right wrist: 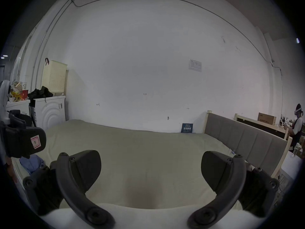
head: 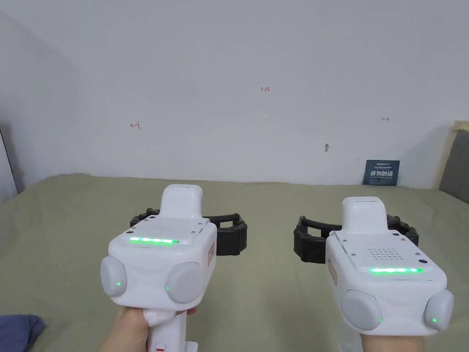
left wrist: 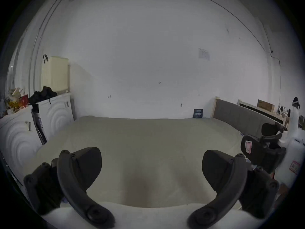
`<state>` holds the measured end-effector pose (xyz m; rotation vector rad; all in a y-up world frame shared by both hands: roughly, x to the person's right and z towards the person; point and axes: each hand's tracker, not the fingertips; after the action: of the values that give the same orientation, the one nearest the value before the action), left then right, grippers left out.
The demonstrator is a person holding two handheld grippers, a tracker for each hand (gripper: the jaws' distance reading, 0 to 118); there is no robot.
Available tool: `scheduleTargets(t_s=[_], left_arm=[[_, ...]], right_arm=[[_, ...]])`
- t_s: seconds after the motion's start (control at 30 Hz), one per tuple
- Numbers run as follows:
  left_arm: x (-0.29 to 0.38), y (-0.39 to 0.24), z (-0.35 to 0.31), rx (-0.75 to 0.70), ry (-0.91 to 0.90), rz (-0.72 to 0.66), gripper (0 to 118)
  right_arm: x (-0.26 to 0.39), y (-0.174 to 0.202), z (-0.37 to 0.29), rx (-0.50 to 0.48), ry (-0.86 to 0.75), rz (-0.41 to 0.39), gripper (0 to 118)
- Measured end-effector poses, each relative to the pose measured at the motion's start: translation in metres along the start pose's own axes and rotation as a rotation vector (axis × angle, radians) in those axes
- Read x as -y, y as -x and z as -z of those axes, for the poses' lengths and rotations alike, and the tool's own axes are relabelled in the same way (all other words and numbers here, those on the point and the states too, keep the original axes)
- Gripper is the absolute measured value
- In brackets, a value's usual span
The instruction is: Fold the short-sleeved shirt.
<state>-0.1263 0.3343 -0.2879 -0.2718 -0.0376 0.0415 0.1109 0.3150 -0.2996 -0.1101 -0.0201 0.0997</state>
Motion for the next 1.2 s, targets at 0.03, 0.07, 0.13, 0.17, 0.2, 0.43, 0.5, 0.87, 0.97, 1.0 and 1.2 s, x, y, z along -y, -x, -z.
scheduleTargets(t_s=[0.03,0.07,0.13,0.17,0.2,0.43,0.5,0.87,0.97,1.0,1.2], left_arm=[[0.000,-0.003,0.000,-0.030,0.000,0.019,118],[0.000,-0.006,-0.001,-0.067,0.005,0.063,118],[0.001,-0.014,-0.001,-0.130,0.005,0.125,118],[0.002,-0.017,-0.001,-0.154,0.007,0.146,118],[0.003,-0.018,-0.003,-0.160,-0.002,0.148,118],[-0.004,-0.011,-0.015,-0.070,-0.030,0.121,118],[-0.007,-0.010,-0.013,-0.076,-0.014,0.109,118],[-0.011,-0.008,-0.016,-0.053,-0.033,0.085,118],[-0.012,-0.008,-0.013,-0.068,-0.029,0.088,118],[-0.012,-0.007,-0.013,-0.071,-0.028,0.085,118],[-0.012,-0.004,-0.013,-0.055,-0.023,0.080,118]], right_arm=[[-0.001,0.000,0.001,-0.002,0.001,0.005,118],[-0.001,0.000,0.001,-0.004,0.003,0.006,118],[-0.003,0.002,-0.001,-0.002,-0.004,0.002,118],[-0.004,0.002,-0.001,-0.003,-0.009,0.000,118],[-0.004,0.002,-0.001,-0.003,-0.009,-0.004,118],[-0.002,0.000,0.001,-0.006,0.009,-0.004,118],[-0.001,-0.001,0.000,-0.004,0.007,0.002,118],[-0.003,-0.009,0.001,0.011,0.007,0.019,118],[-0.003,-0.009,-0.001,0.011,0.002,0.017,118],[-0.004,-0.009,-0.002,0.011,0.001,0.014,118],[-0.004,-0.008,-0.001,0.006,0.005,0.014,118]])
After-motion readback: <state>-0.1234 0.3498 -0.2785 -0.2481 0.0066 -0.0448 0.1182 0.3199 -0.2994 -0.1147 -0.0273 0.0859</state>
